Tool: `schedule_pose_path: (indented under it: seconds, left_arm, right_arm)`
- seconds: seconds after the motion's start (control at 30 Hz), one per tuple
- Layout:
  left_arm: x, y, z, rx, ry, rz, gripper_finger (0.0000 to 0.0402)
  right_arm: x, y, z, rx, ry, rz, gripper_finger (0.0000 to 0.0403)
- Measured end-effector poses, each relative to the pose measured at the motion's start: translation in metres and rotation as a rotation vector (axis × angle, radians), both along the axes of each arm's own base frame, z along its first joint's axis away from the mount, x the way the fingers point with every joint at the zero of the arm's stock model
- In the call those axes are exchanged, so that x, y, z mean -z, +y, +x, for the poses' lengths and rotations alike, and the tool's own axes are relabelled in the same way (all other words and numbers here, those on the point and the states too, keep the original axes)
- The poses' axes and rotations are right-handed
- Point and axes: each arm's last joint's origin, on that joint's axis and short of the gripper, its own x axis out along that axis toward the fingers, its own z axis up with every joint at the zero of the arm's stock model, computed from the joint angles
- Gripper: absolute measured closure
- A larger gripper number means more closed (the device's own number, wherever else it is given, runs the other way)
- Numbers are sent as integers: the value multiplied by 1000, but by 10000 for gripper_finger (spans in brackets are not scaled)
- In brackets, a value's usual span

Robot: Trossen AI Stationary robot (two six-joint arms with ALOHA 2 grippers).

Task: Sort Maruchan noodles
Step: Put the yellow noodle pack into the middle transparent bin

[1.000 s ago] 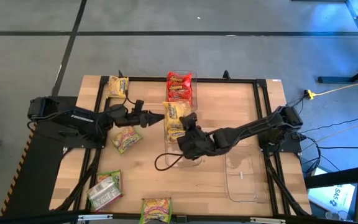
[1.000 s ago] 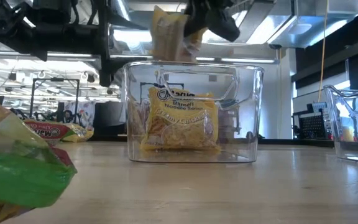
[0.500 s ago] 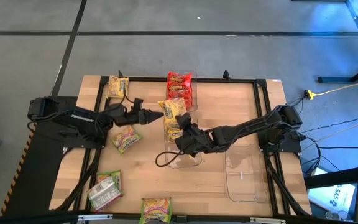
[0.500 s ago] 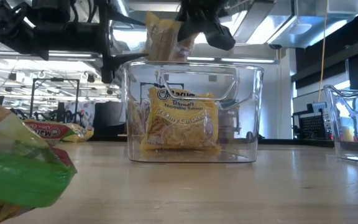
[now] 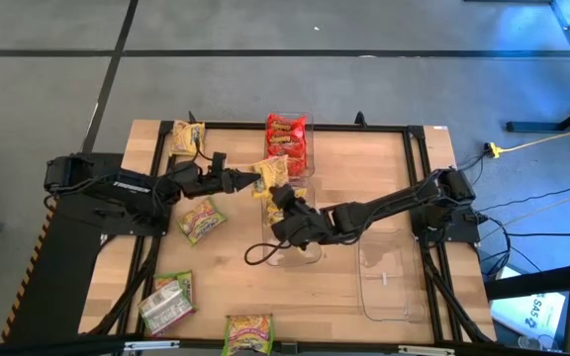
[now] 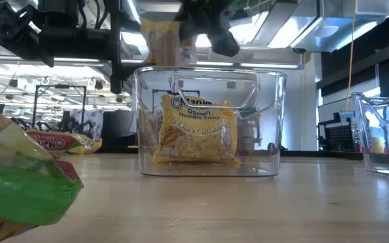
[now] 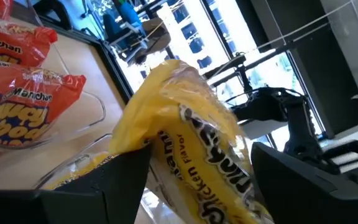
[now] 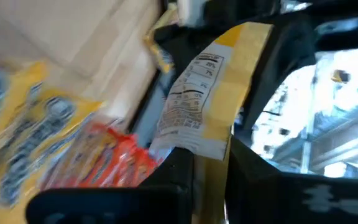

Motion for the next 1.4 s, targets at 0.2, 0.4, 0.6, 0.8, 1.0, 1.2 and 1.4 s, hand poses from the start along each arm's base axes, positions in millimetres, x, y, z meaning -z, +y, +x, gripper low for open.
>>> schedule_pose_path:
  seconds: [0.2,0.4,0.6,0.8,1.0,1.2,1.4]
  left_arm:
    - [-1,-1,0,19,1,32,140]
    - [-1,-1,0,18,12,80,209]
    - [-7,-1,-1,17,-42,121,273]
    - [-13,-1,-2,16,-107,171,297]
    - [-16,0,-3,11,-125,213,299]
    - [-19,4,-5,1,-142,276,300]
    - [-17,-1,-3,95,-95,542,301]
  right_arm:
    - [2,2,6,-16,-6,-39,374]
    - [2,2,6,0,-18,-43,368]
    - [1,3,6,0,-54,0,320]
    - [0,6,5,32,-102,34,246]
    - [-5,22,-2,45,-132,28,192]
    - [-32,42,-43,45,-198,235,183]
    - [-55,35,-100,132,-96,957,183]
